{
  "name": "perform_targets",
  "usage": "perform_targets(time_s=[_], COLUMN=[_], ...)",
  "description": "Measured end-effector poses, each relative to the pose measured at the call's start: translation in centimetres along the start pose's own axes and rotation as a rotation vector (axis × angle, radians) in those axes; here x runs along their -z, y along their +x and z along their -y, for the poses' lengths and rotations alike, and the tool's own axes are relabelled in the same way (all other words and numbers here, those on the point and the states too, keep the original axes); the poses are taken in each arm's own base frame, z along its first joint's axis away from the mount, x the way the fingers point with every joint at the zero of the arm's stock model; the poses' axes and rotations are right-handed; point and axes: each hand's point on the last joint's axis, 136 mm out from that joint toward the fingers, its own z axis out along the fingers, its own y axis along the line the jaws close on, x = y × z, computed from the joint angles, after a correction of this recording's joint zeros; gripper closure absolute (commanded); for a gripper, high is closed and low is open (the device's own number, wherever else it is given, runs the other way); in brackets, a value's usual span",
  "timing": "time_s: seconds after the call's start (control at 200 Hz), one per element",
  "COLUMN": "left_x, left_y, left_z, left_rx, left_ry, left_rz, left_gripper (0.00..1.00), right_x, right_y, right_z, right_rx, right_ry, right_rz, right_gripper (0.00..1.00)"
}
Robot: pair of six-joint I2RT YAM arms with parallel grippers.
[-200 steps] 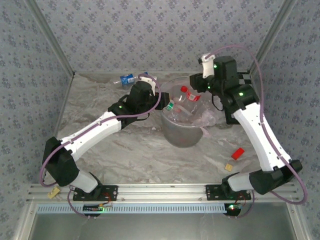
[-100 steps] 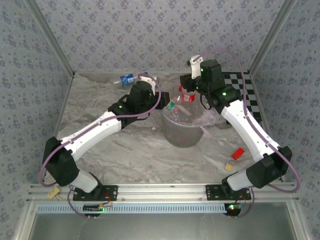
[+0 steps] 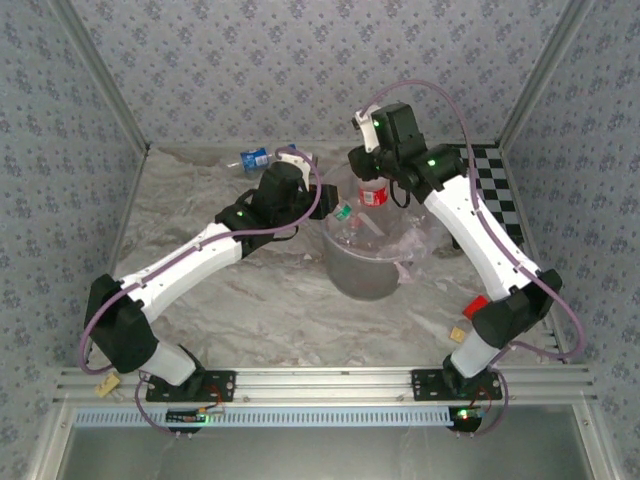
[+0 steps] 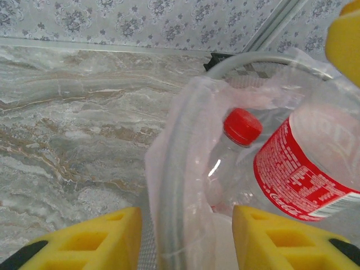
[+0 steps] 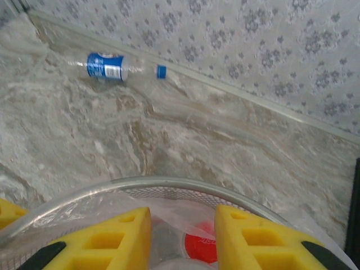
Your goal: Put the plastic bottles in the bin
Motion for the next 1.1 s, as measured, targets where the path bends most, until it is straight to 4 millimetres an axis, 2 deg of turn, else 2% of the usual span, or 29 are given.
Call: perform_targets(time_s=[0.12,0.315,0.44,0.545,0.705,0.815,0.885,0.95,1.015,1.099], left_x=[0.1,0.3,0.8,1.9,5.6,8.6,10.0,10.3,9.8,7.5], left_y=[0.0,0.1,-0.6,-2.6,-7.3,-10.4,-12.0,-13.0,-13.4,-12.7], left_z=[0.1,-0.4,-0.6,0.0,1.2,0.4,-1.2,-3.1,-5.6,-9.1], left_rx=[-0.001,-0.03,-0.06,-0.095,-0.148,-0.163,-0.165,-0.167,-0.167,-0.176], left_ry=[0.002,-0.01,-0.017,0.0,0.041,0.029,-0.006,-0.051,-0.106,-0.167], left_rz=[0.0,-0.013,-0.026,-0.001,0.103,0.195,0.238,0.262,0.264,0.223], left_gripper=[0.52,0.33,0.19,0.09,0.05,0.04,0.04,0.04,0.04,0.04], right_x=[-0.2,0.3,0.9,2.4,5.2,6.9,7.8,8.3,8.7,8.8], right_y=[0.9,1.2,2.4,1.8,-1.1,-1.9,-2.1,-2.0,-1.3,0.2], right_z=[-0.3,-0.6,-1.0,-0.5,1.1,2.2,2.8,3.1,3.1,2.9], right_rx=[0.007,-0.02,-0.039,-0.067,-0.106,-0.142,-0.162,-0.172,-0.18,-0.199], right_ry=[0.0,-0.034,-0.077,-0.091,-0.093,-0.101,-0.105,-0.106,-0.115,-0.127], right_rz=[-0.026,-0.027,-0.096,-0.103,-0.016,0.029,0.048,0.057,0.053,0.035], right_gripper=[0.83,0.43,0.29,0.17,0.12,0.12,0.12,0.12,0.12,0.13])
